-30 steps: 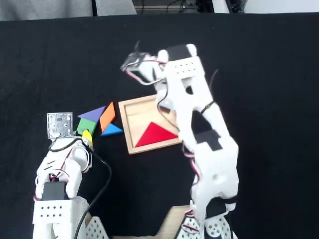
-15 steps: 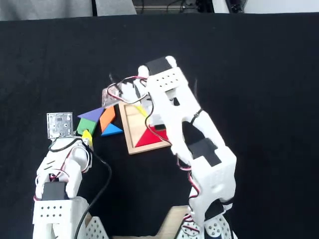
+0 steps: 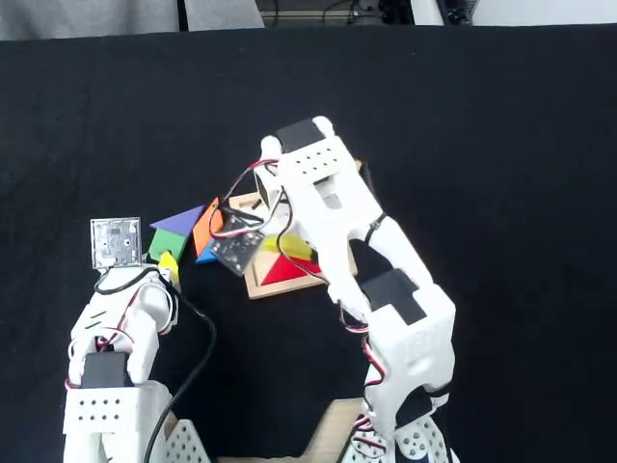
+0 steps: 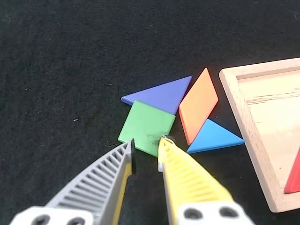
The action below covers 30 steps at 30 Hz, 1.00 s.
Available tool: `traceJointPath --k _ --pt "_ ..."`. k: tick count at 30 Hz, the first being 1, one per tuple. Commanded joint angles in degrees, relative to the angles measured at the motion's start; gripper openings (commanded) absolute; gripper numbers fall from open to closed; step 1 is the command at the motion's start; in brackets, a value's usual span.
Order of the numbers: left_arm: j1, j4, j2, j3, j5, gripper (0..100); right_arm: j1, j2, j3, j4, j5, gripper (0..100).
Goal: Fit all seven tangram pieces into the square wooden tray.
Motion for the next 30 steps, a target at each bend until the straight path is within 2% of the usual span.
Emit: traceJointPath --k 1,7,17,23,26,30 --pt "0.3 -0.7 -0.7 -0.1 -0.6 11 -1.7 -3.9 -0.4 -0.1 3.6 30.0" --pt "0.3 -0.7 -0.7 -0.1 -0.6 11 -5.5 -3.9 -1.3 -0.6 8.0 29.9" --pt "0.3 -0.8 -0.7 -0.1 -0.6 11 -4.7 1.1 -2.4 -13.5 11.3 29.9" --pt "0.7 -0.9 -0.7 -0.1 -0.6 11 -4.8 3.1 -2.5 -14.3 10.7 30.0" --pt "0.7 -0.9 -0.7 -0.1 -0.6 11 -4.7 3.1 -2.5 -14.8 7.3 30.1" --pt "0.7 -0.9 -0.7 -0.1 -0.6 11 -4.5 3.2 -2.5 -14.8 6.7 30.2"
